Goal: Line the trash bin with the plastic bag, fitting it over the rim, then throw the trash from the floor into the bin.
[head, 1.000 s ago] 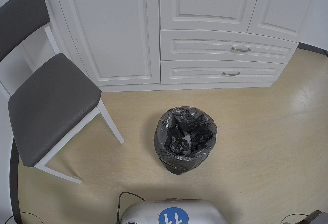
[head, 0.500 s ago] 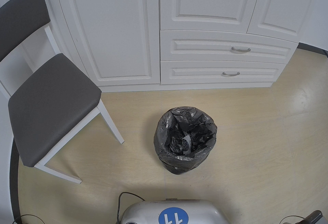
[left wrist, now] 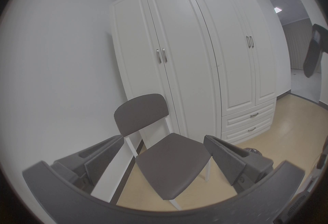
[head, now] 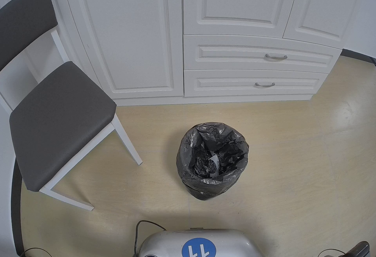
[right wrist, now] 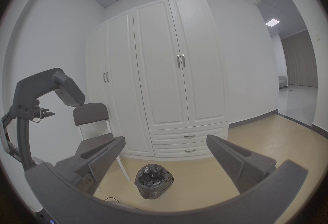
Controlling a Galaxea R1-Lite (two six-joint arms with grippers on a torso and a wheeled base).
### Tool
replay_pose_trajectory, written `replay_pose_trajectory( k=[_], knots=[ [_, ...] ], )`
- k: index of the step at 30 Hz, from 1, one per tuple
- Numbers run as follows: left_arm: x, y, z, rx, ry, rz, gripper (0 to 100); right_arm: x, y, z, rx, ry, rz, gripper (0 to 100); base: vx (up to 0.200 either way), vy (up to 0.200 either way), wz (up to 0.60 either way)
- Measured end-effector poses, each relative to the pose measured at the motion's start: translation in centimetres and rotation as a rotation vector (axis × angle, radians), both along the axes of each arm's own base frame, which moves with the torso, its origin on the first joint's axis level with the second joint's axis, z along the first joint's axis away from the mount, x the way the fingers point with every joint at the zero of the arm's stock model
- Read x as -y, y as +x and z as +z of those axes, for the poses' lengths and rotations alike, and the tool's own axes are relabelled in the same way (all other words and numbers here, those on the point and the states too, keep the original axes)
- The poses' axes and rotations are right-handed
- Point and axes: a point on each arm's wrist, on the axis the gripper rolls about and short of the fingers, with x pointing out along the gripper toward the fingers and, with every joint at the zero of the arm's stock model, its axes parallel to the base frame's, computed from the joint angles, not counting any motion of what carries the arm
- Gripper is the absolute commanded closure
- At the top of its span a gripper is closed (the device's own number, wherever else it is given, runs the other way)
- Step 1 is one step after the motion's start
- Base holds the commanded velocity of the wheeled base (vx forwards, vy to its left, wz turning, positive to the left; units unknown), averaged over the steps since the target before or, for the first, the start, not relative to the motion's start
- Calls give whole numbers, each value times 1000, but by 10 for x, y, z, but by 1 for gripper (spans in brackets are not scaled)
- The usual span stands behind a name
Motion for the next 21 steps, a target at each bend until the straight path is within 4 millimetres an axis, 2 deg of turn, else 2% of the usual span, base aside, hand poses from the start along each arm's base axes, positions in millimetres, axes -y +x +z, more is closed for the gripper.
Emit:
replay_pose_trajectory(
  k=[4, 11, 17, 21],
  knots=[
    [0, -16, -14, -8, 0, 11, 0, -1, -8, -10, 5, 32, -5, 0, 0, 0, 0],
    [1, -40, -46, -48, -8, 26, 0, -2, -13, -15, 21, 61, -4, 0, 0, 0, 0],
    [9, -47, -72, -50, -40, 67, 0, -2, -15, -16, 28, 62, -5, 0, 0, 0, 0],
    [10, -44, -85, -48, -109, 47, 0, -2, -13, -17, 22, 63, -5, 0, 0, 0, 0]
  ],
)
